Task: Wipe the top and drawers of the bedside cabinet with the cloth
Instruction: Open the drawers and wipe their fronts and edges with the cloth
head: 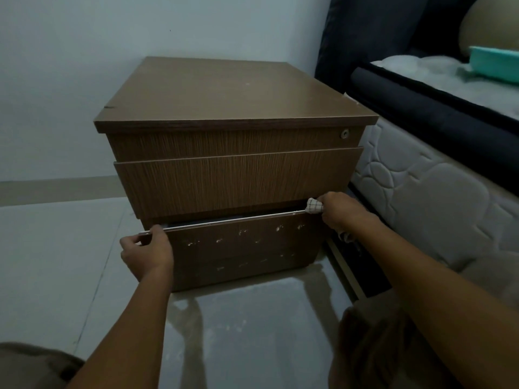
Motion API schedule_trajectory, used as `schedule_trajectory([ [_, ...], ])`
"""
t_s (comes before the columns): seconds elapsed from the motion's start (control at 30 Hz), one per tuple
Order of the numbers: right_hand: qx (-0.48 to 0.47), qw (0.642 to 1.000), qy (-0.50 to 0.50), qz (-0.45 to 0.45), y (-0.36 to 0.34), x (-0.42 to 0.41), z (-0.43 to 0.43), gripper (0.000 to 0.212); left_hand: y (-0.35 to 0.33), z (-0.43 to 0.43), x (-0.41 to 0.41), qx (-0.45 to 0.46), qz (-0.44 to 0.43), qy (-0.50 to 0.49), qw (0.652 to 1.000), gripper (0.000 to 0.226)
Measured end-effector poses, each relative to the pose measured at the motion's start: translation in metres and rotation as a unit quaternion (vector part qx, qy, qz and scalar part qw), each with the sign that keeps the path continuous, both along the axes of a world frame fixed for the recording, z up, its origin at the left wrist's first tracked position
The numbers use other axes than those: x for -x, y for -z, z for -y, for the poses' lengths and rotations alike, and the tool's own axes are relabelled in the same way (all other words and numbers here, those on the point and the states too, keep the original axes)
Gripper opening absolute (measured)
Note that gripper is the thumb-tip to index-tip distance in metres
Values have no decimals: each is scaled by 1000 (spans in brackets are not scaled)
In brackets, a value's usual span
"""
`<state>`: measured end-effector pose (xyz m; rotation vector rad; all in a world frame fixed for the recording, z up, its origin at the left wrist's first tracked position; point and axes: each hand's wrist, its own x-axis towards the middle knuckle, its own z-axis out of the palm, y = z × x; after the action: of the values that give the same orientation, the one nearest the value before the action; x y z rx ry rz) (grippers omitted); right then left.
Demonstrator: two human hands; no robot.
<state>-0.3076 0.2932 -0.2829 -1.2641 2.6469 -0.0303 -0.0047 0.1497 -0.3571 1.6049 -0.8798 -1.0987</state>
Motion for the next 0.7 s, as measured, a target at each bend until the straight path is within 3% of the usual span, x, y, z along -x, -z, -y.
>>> schedule_trajectory([
  [0.27,47,991,-76,99,-2,-4,-3,34,1,0,1,1,3,0,1000,34],
  [0.7,24,982,-119,146,-5,-45,30,36,4,2,-5,-4,-5,10,1000,25],
])
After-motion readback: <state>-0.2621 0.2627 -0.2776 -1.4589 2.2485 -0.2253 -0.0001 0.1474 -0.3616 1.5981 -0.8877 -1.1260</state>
